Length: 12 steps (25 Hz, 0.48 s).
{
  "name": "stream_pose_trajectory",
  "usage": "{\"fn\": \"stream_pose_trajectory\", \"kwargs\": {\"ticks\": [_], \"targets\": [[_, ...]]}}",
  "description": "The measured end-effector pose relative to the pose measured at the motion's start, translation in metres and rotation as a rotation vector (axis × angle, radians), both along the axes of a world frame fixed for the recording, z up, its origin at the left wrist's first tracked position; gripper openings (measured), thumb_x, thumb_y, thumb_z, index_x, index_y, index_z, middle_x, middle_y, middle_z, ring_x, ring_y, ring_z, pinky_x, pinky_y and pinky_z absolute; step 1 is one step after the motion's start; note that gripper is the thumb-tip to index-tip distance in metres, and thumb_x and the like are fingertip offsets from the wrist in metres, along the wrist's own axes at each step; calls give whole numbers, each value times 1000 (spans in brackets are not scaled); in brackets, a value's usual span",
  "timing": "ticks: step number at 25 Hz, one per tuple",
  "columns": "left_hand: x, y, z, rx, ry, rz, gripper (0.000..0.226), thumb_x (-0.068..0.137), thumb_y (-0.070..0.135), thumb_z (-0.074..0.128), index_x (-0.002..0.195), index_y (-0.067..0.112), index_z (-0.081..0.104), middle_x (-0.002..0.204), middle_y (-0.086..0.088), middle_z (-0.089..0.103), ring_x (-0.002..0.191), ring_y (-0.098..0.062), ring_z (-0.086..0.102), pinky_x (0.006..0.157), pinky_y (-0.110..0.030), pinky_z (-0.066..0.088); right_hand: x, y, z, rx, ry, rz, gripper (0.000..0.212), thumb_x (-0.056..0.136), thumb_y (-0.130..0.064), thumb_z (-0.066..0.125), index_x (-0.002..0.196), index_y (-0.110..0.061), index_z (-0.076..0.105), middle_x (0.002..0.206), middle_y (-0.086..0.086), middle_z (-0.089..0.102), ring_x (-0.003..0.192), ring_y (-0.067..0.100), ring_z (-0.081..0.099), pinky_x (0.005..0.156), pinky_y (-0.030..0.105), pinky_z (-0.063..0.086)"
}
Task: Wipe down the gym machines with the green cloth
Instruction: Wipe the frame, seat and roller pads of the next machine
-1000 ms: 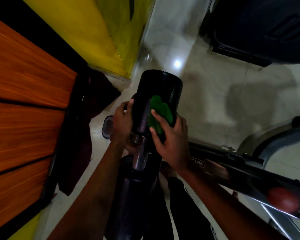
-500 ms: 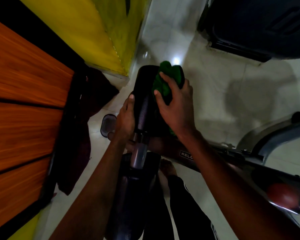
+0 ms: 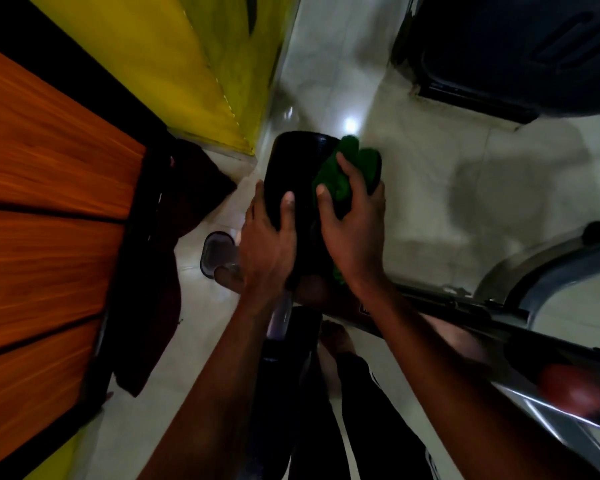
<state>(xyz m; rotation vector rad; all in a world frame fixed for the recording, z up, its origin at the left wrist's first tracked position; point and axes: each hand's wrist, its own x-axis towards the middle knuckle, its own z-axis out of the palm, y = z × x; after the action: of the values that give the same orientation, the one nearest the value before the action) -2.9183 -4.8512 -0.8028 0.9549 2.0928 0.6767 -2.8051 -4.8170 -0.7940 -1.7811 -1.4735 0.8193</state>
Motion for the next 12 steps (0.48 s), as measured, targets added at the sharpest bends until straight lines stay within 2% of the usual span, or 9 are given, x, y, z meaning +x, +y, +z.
{"fn": "stream_pose_trajectory", "kwargs": {"ticks": [2, 4, 8, 10, 11, 12], "targets": [[-12, 3, -3, -15, -110, 25, 70, 92, 75, 27, 151, 38, 30, 152, 3, 46, 138, -20, 44, 112, -37, 35, 3, -24, 1, -5, 8, 66, 49, 94, -36, 65, 141, -31, 54, 136, 10, 48, 128, 23, 48, 107, 26, 40], [-19, 2, -3, -19, -136, -13, 60, 99, 65, 29, 151, 35, 33, 152, 5, 46, 138, -18, 43, 106, -29, 34, 4, -24, 0, 20, 4, 76, 47, 93, -37, 67, 138, -32, 58, 131, 7, 50, 124, 21, 52, 105, 26, 43], [-23, 0, -14, 20, -212, -26, 60, 99, 65, 32, 149, 32, 40, 150, 7, 48, 138, -14, 44, 111, -29, 33, 2, 32, -5, 4, 58, -99, 45, 88, -38, 71, 132, -34, 65, 127, 2, 54, 121, 17, 57, 102, 28, 48], [-29, 0, -22, 24, -267, 6, 69, 93, 72, 33, 147, 31, 43, 150, 7, 48, 138, -12, 43, 116, -35, 33, 0, 38, -3, -26, 85, -124, 46, 88, -39, 70, 133, -36, 63, 128, 1, 54, 121, 16, 56, 101, 26, 47], [-31, 0, -21, 48, -241, 8, 73, 91, 74, 34, 148, 28, 43, 152, 3, 45, 140, -14, 41, 118, -39, 31, -1, 30, -2, -24, 83, -112, 47, 89, -39, 69, 135, -36, 61, 130, 2, 53, 122, 15, 54, 101, 22, 45], [-31, 2, -18, 88, -138, -11, 73, 93, 70, 35, 150, 24, 40, 156, -3, 39, 143, -17, 36, 120, -40, 27, -2, 16, -1, -18, 76, -88, 47, 90, -38, 69, 137, -37, 59, 133, 3, 52, 124, 15, 53, 101, 18, 42]]}}
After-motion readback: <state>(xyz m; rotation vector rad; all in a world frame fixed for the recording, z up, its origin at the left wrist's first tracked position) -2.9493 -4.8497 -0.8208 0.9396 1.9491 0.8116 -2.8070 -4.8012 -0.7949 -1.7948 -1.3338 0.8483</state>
